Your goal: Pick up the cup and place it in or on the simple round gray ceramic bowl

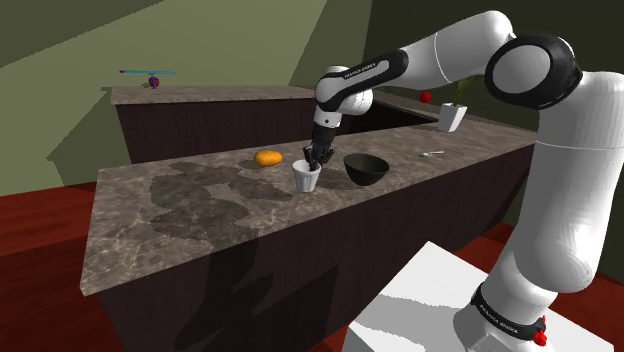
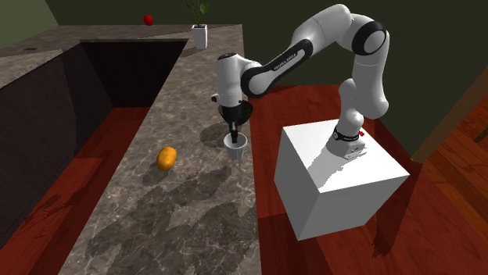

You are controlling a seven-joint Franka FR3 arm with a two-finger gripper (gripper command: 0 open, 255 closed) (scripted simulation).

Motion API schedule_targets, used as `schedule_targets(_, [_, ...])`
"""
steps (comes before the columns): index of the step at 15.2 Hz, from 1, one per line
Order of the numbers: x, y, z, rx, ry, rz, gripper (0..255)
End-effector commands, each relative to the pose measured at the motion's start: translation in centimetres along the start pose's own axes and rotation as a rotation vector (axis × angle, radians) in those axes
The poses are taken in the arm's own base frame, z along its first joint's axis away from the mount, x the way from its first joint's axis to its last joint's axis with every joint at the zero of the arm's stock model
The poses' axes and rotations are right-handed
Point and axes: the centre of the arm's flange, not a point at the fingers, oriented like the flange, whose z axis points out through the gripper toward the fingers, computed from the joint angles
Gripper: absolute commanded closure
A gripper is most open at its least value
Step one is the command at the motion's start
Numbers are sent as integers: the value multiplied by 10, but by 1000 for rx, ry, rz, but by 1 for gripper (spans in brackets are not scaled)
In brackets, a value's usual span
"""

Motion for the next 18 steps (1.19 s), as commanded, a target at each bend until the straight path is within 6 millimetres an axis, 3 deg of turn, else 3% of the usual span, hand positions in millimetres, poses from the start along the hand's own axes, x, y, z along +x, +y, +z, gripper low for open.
schedule_targets(1, [-1, -2, -11, 0, 0, 0, 255])
schedule_targets(18, [-3, -20, -99, 0, 0, 0, 255])
